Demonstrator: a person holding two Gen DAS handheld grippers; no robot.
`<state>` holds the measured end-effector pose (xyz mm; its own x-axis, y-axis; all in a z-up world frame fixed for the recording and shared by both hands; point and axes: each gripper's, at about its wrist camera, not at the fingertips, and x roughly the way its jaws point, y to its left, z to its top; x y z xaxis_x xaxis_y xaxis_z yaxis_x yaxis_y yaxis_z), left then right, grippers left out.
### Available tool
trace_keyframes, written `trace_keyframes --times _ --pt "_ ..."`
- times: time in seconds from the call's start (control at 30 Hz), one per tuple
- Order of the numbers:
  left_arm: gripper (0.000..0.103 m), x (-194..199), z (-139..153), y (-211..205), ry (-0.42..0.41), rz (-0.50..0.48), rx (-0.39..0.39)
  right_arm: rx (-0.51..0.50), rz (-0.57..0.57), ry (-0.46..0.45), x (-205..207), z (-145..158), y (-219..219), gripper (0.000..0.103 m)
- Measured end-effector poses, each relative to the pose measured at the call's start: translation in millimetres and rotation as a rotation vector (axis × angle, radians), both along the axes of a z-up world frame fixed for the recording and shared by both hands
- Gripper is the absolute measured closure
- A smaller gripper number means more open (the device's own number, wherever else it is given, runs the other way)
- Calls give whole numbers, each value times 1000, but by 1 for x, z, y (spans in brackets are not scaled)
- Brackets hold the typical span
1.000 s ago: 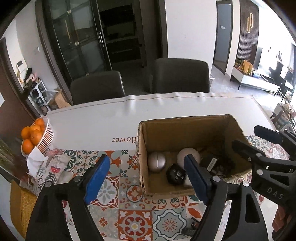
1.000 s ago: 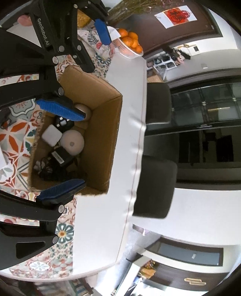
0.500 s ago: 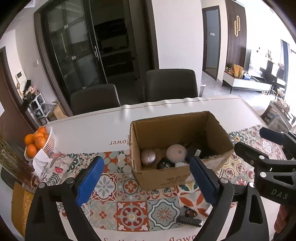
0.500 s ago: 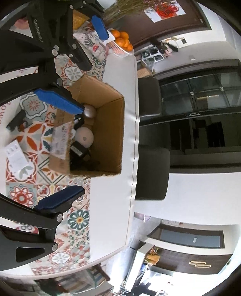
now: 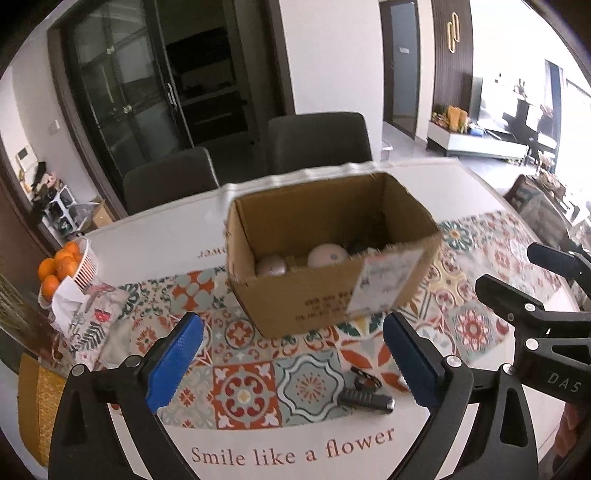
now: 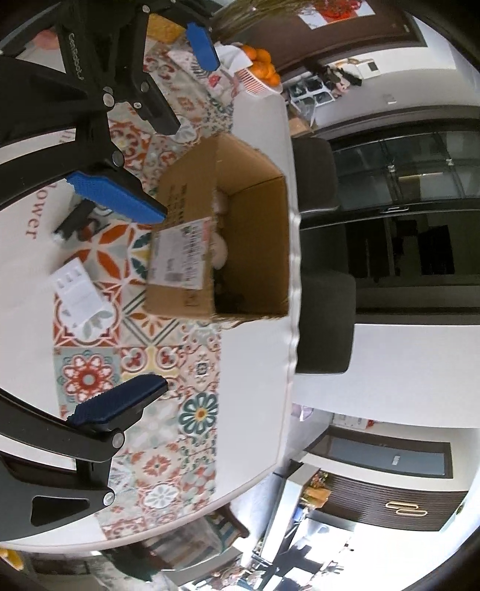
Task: Organize rigid objects
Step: 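Move both grippers back toward the bike light and white plug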
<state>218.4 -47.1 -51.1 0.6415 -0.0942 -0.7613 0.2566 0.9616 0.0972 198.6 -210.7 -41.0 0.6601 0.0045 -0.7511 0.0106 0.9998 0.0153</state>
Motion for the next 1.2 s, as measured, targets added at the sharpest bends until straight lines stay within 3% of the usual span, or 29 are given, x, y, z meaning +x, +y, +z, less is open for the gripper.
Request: trace_keyframes --times 0.6,1.2 --pt "4 -23 -73 -16 192 -103 6 1 -22 184 -28 -63 -5 19" --pt "5 -17 -143 -43 381 -209 30 -13 -54 358 -37 -123 -18 19"
